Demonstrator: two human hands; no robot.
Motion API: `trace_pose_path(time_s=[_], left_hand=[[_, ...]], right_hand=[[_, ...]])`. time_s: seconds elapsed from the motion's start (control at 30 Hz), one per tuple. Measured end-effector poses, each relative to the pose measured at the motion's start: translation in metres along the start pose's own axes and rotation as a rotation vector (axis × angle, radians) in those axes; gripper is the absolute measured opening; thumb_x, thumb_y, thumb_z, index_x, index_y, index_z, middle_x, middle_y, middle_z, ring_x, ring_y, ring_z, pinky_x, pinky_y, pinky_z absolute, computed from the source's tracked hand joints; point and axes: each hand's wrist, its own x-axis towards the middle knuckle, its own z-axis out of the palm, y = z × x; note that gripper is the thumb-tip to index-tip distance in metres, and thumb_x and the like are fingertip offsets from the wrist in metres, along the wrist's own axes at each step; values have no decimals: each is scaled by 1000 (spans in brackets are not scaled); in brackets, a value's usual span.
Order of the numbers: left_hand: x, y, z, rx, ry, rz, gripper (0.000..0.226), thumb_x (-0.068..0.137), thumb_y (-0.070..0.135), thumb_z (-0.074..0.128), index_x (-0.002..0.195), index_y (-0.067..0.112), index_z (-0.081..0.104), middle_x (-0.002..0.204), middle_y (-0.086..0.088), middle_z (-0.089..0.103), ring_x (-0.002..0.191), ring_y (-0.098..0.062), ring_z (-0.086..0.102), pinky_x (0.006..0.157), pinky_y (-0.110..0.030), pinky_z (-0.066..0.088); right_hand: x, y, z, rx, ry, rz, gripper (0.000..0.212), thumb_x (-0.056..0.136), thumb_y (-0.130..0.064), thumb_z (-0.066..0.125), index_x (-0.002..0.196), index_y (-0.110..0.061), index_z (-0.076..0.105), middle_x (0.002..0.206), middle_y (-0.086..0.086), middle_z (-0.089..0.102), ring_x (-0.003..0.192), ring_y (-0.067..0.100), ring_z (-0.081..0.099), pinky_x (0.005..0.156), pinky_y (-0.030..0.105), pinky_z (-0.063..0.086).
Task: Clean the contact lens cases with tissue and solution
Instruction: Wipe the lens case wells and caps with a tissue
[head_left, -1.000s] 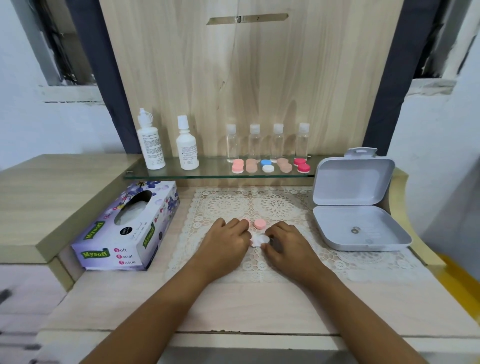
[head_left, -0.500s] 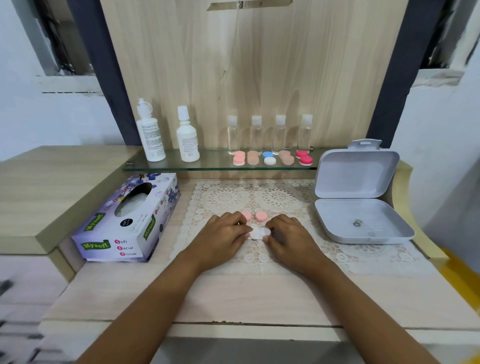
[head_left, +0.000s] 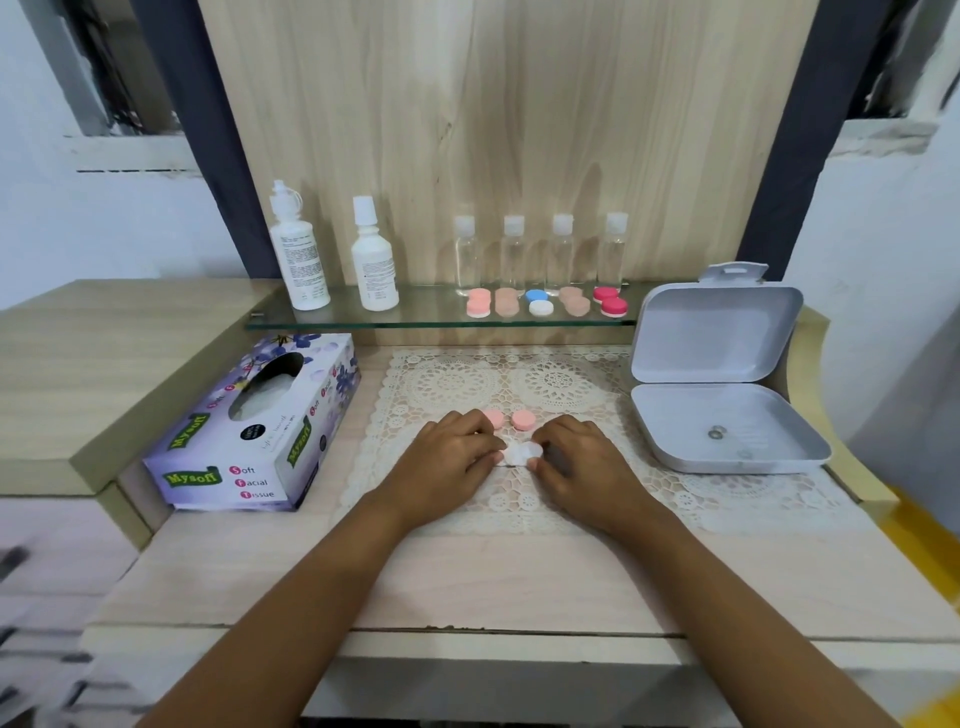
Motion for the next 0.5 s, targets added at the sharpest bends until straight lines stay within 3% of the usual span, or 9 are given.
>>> trace_pose_path(time_s=[0.2, 0.33, 0.5], left_hand=[[0, 4, -1, 223, 46, 37, 35, 86, 35, 39, 83, 18, 70, 80, 7, 58, 72, -16, 58, 62, -28, 34], [1, 4, 3, 78, 22, -11, 43, 86, 39, 32, 90, 13, 65, 93, 2, 58, 86, -19, 52, 73, -28, 30], [1, 1, 5, -128, 18, -80, 34, 88, 33, 45, 101, 12, 69, 96, 6, 55, 88, -10, 42, 79, -31, 35]], right_hand=[[-1, -1, -2, 5, 9, 8, 31, 78, -35, 47, 95, -14, 62, 98, 0, 60, 89, 24, 52, 82, 40, 43], [-1, 1, -1, -1, -8, 6, 33, 78, -40, 45, 94, -16, 61, 96, -3, 58, 88, 24, 52, 81, 41, 43], [0, 1, -1, -5, -11, 11, 32, 78, -39, 46, 95, -16, 62, 97, -4, 58, 89, 23, 51, 81, 41, 43]])
